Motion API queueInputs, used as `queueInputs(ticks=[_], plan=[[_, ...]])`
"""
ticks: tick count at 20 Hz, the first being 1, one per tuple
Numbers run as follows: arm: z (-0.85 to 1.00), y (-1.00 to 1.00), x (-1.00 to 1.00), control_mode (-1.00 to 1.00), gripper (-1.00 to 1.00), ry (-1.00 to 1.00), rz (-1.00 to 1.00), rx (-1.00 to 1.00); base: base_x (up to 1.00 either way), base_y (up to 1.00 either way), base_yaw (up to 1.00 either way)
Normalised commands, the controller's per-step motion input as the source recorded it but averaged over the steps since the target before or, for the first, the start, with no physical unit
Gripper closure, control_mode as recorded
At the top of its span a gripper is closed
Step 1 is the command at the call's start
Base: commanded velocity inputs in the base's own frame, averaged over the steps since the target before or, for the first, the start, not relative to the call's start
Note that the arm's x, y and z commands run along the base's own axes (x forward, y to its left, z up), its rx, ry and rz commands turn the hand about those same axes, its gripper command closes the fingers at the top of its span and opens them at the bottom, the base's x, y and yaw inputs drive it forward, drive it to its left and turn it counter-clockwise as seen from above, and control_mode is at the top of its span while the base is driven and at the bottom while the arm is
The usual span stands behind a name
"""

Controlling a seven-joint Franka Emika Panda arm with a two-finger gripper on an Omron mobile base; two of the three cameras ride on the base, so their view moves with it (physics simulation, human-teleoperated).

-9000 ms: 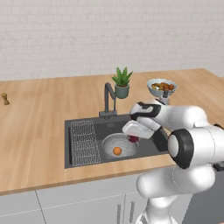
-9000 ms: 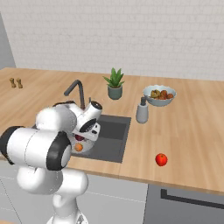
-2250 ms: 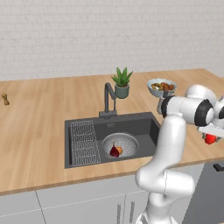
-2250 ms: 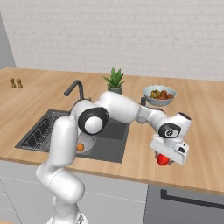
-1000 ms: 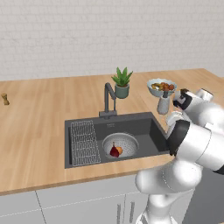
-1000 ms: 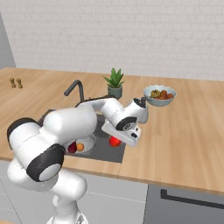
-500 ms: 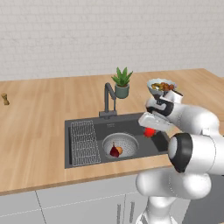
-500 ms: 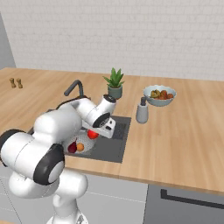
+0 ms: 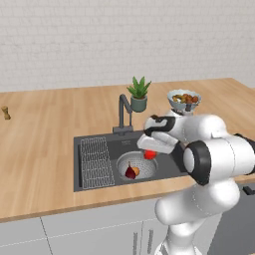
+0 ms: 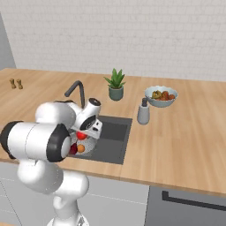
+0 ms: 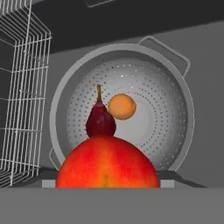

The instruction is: Put the colander in the sink, put the tangerine, apple, pear in the colander, and turn on the sink faucet and pour water over the colander.

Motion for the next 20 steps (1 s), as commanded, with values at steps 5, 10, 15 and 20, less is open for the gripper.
queueInputs(ticks=[5,10,15,20], plan=[[-0.45,0.42,0.09,-1.00,1.00,0.00,0.01,0.00,0.00,0.00,0.00],[-0.37,0.32,0.05,-1.00,1.00,0.00,0.00,0.00,0.00,0.00,0.00],[-0.30,0.08,0.00,-1.00,1.00,-0.01,0.00,-0.06,0.00,0.00,0.00],[-0.21,0.03,0.00,-1.00,-1.00,-0.02,0.00,-0.08,0.00,0.00,0.00]])
